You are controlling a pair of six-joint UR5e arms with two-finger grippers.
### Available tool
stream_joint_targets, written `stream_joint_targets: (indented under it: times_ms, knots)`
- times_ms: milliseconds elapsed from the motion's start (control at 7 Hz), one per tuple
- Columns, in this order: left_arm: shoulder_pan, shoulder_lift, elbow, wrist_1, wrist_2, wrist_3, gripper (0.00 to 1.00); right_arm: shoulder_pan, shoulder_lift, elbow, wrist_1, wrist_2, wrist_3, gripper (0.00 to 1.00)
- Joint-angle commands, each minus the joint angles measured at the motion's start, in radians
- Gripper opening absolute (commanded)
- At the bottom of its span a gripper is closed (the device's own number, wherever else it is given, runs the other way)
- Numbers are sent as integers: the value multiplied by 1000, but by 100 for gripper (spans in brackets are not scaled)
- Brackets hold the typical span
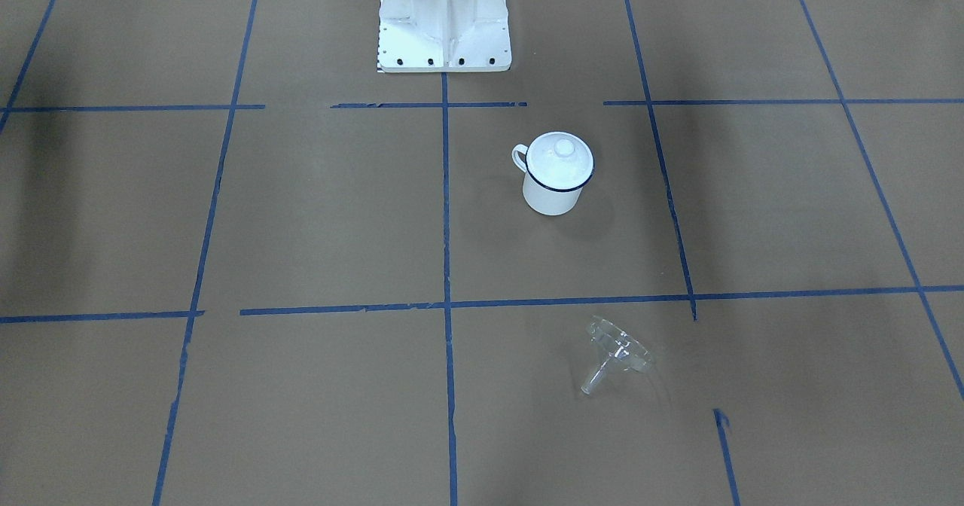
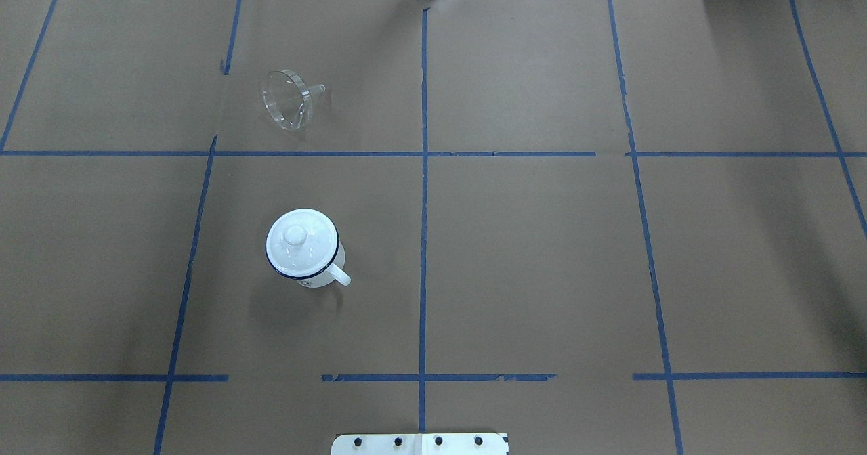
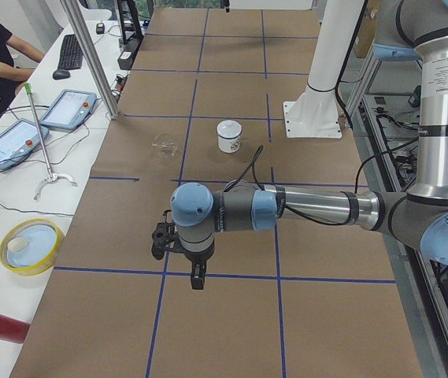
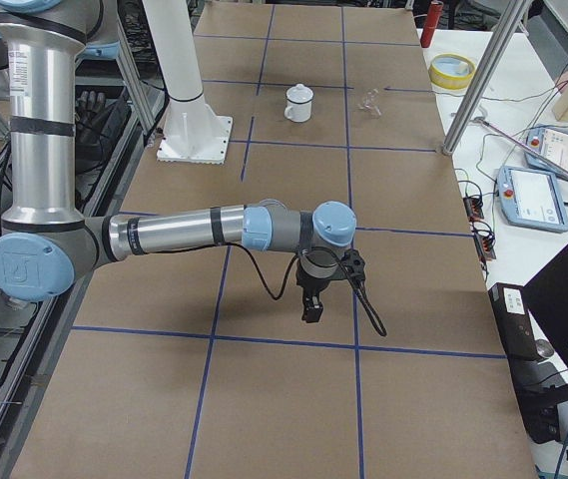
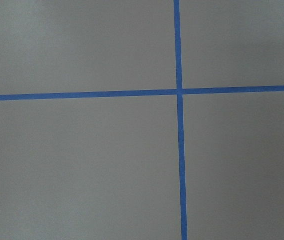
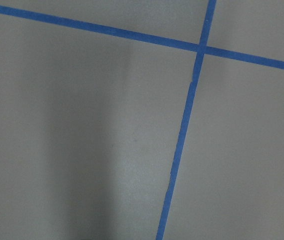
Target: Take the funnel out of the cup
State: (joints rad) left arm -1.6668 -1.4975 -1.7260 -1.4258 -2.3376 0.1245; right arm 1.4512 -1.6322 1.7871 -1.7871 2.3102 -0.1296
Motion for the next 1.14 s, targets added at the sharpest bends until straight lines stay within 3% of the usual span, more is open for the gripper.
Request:
stream_joint_targets:
  times_ms: [0, 1000]
  knots:
    - [1, 2, 5, -7, -2, 0, 100, 0, 0, 0, 0, 0, 1, 100]
    - [4, -10, 31, -62, -17, 10, 100, 0, 0, 0, 0, 0, -1, 100]
